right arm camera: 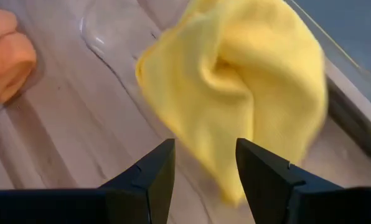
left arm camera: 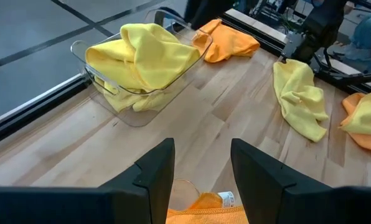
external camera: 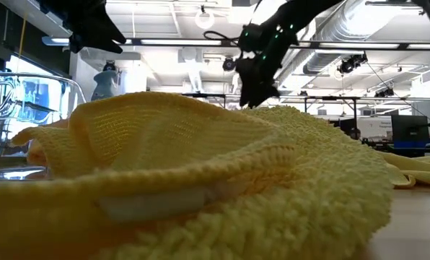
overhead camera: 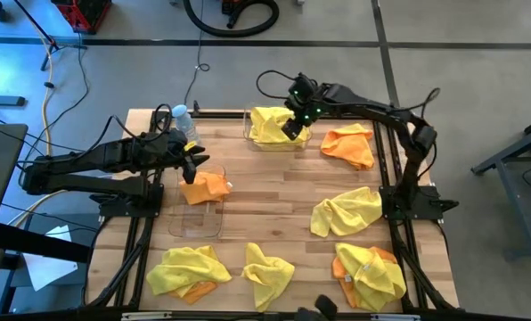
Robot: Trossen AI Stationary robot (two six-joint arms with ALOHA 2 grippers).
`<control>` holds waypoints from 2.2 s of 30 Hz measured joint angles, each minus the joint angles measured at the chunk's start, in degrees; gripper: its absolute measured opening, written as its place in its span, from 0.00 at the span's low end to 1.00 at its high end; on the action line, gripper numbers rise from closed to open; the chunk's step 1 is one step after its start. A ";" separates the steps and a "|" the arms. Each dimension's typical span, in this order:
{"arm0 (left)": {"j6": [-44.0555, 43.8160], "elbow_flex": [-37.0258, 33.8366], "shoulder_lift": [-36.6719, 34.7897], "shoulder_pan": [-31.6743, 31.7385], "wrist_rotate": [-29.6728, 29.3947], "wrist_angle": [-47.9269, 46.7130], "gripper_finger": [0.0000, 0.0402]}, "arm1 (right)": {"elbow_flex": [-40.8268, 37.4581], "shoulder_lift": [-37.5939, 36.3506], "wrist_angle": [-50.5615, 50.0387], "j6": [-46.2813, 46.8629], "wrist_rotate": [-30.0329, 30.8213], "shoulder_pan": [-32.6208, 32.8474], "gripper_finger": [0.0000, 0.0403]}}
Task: Sort microfiber towel by color & place in baskets
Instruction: Put the orange microfiber towel into the bottom transparent bin
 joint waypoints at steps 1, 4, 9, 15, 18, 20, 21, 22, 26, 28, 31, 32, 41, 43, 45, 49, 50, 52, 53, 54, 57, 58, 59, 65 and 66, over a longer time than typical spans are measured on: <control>0.61 0.00 -0.01 0.00 0.00 0.00 0.37 | 0.00 -0.78 -1.88 1.14 1.70 0.47 0.41; 3.13 0.00 -0.01 0.00 0.00 -0.11 0.37 | 0.00 -2.89 -8.75 4.93 8.81 2.60 0.41; 5.56 0.00 0.01 0.00 1.25 -0.14 0.37 | 0.00 -6.12 -18.12 11.97 16.77 7.83 0.41; 8.13 0.02 0.01 0.00 4.72 -1.30 0.37 | -1.33 -8.84 -22.56 23.65 21.84 15.57 0.41; 8.16 0.02 0.01 0.00 4.98 -3.02 0.37 | -7.55 -12.10 -20.40 30.68 21.48 19.12 0.41; 7.51 0.02 0.01 0.00 5.00 -3.48 0.37 | -13.13 -14.89 -17.97 36.05 21.35 21.11 0.41; 7.17 0.02 0.01 0.00 5.00 -3.52 0.37 | -15.89 -16.49 -16.84 38.77 21.35 21.87 0.41; 7.15 0.02 0.01 0.00 5.01 -3.48 0.37 | -18.51 -18.16 -15.92 41.36 21.43 22.50 0.41; 7.18 0.02 0.01 0.00 5.01 -3.45 0.37 | -26.56 -24.00 -14.85 49.37 22.06 22.84 0.41; 7.20 0.02 0.01 0.00 5.01 -3.43 0.37 | -29.91 -26.47 -15.18 51.28 23.51 21.57 0.41; 7.18 0.04 0.65 -0.01 5.01 -2.94 0.37 | -34.52 -29.18 -15.03 51.10 25.44 17.82 0.41; 7.14 0.04 1.11 -0.11 4.99 -2.61 0.37 | -36.21 -29.78 -14.71 50.61 25.53 15.97 0.41; 3.81 0.04 9.83 -2.87 3.13 8.73 0.37 | -48.90 -30.65 3.64 32.51 22.86 -2.30 0.41; 3.18 0.16 12.20 -3.23 1.67 12.31 0.37 | -50.32 -30.62 7.74 28.58 22.71 -5.14 0.41; 3.06 0.84 14.48 -3.47 0.24 13.42 0.37 | -51.48 -30.19 10.15 25.56 22.71 -7.55 0.41; 1.21 3.63 19.28 -3.50 -1.98 13.98 0.37 | -53.55 -28.44 13.82 20.52 21.32 -11.20 0.41; 1.08 4.31 20.43 -3.50 -2.25 14.03 0.37 | -53.99 -27.75 14.35 19.19 21.13 -11.70 0.41; 1.08 5.64 22.47 -3.50 -2.47 13.95 0.37 | -54.91 -25.86 15.95 17.03 21.00 -12.24 0.41; 1.06 6.39 23.53 -3.50 -2.49 14.04 0.37 | -55.36 -24.81 16.73 16.21 20.53 -12.37 0.41; 1.06 7.06 24.46 -3.50 -2.49 14.16 0.37 | -55.88 -23.66 17.48 15.39 19.79 -12.48 0.40; 1.09 8.90 27.16 -3.50 -2.46 14.17 0.37 | -57.06 -20.87 19.63 13.08 17.77 -12.54 0.35; 1.08 9.44 27.92 -3.50 -2.47 14.21 0.37 | -57.01 -20.36 19.47 12.22 17.67 -12.13 0.32; 1.07 9.92 28.59 -3.50 -2.46 14.19 0.37 | -57.10 -20.18 19.41 11.21 17.98 -11.66 0.29; 1.43 10.82 32.30 -4.23 -2.22 20.06 0.37 | -57.90 -26.35 14.30 7.93 8.74 -9.45 0.03; 1.74 10.82 32.77 -4.50 -2.20 21.13 0.37 | -58.10 -28.31 13.10 8.25 5.88 -9.17 0.04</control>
